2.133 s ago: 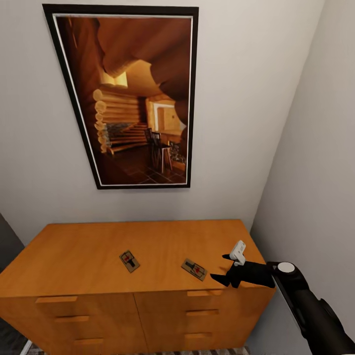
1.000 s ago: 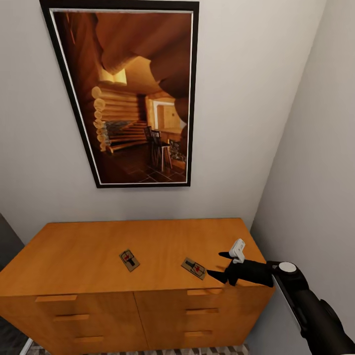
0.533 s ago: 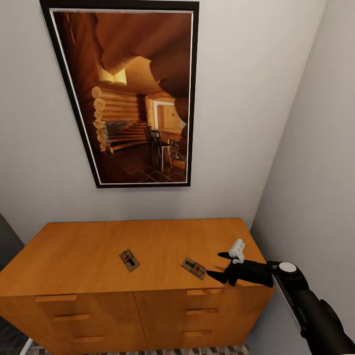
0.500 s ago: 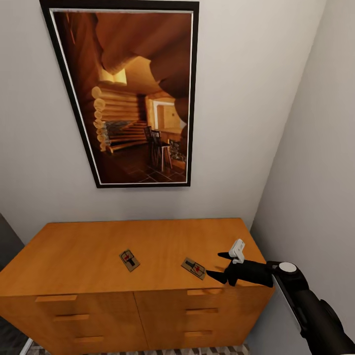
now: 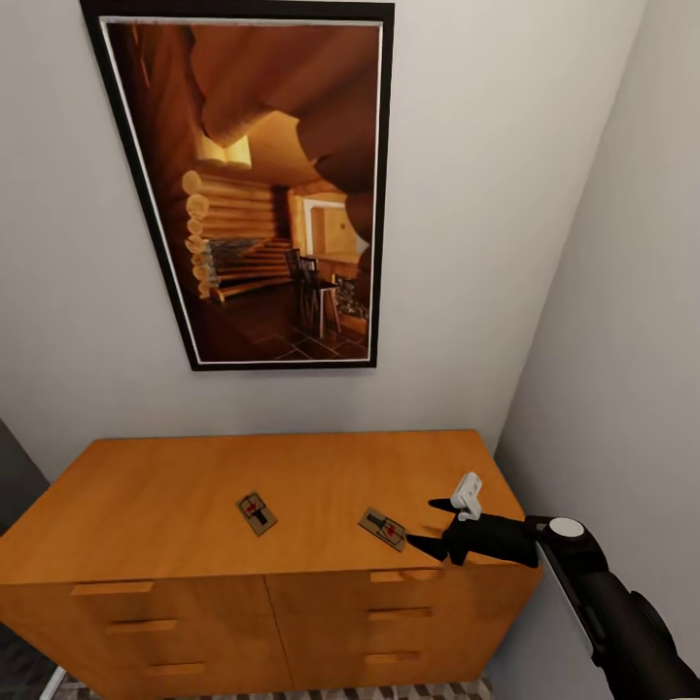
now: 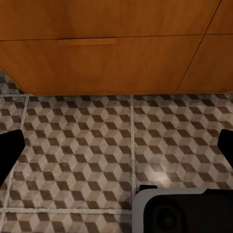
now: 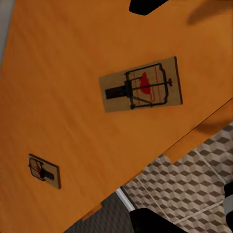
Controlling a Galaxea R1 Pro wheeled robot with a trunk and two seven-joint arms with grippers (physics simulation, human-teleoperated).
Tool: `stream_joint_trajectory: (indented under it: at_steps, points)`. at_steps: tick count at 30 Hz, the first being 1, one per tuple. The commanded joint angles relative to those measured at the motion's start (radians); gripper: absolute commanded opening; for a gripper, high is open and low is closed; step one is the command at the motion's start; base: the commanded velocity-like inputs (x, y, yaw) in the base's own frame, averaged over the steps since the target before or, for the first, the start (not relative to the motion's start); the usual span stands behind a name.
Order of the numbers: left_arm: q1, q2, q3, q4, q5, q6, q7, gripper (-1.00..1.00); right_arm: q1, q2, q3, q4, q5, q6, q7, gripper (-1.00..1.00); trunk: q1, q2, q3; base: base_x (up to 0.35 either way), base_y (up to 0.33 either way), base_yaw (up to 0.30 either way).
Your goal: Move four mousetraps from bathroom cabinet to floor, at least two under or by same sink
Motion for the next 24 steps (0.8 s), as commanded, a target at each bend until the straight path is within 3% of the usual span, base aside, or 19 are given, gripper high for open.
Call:
stream_joint_trajectory:
  at_steps: [1, 24]
  points:
    - [-0.001, 0.0, 0.003, 0.002, 0.008, -0.003, -0.01, 1.0, -0.001, 0.0, 0.0, -0.001, 0.005, 0.006, 0.004, 1.0, 0.001, -0.002, -0.002, 0.0, 0.073, 0.0]
    - [-0.001, 0.0, 0.002, 0.001, 0.008, -0.003, -0.01, 1.0, -0.001, -0.002, 0.002, -0.001, 0.008, 0.0, -0.001, 1.0, 0.001, -0.002, -0.002, 0.0, 0.023, 0.0]
